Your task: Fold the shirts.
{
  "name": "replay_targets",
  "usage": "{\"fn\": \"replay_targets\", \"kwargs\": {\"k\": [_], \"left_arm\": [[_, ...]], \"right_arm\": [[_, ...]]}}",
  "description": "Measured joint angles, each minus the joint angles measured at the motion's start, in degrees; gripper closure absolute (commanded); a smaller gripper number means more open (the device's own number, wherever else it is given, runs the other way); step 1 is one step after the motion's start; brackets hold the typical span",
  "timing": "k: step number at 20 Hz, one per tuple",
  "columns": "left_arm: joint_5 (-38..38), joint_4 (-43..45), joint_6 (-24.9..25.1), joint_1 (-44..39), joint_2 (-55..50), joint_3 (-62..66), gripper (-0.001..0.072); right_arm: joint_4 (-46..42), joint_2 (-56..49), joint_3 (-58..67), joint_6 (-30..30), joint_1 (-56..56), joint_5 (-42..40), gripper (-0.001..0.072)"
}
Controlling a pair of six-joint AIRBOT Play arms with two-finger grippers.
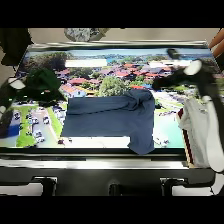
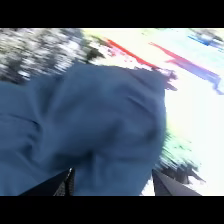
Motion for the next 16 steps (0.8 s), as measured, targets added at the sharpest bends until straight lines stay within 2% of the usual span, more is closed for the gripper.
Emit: {"fn": "replay_targets", "kwargs": {"k": [2, 5, 12, 13, 16], "left_arm": [[-6.2, 1.2, 0.7, 3.7, 1.0, -3.1, 0.0113], [-8.7, 3.2, 2.1, 6.6, 3.4, -11.9, 0.0116], [-2.9, 0.4, 5.5, 4.9, 5.6, -27.2, 0.0121], [-2.3, -0.2, 5.5, 4.2, 5.6, -28.0, 0.0184], [1.5, -0.5, 5.3, 2.3, 5.7, -29.6, 0.0565]], "right_arm": [[0.2, 1.2, -0.3, -4.0, -5.8, 8.3, 0.0155], [0.5, 2.1, -2.6, -8.7, -10.8, 18.3, 0.0155], [1.1, 2.6, -11.0, -13.4, -11.1, 24.2, 0.0153], [1.1, 2.6, -12.0, -13.8, -11.0, 24.4, 0.0153], [0.8, 2.6, -14.9, -14.4, -10.8, 24.2, 0.0136]]}}
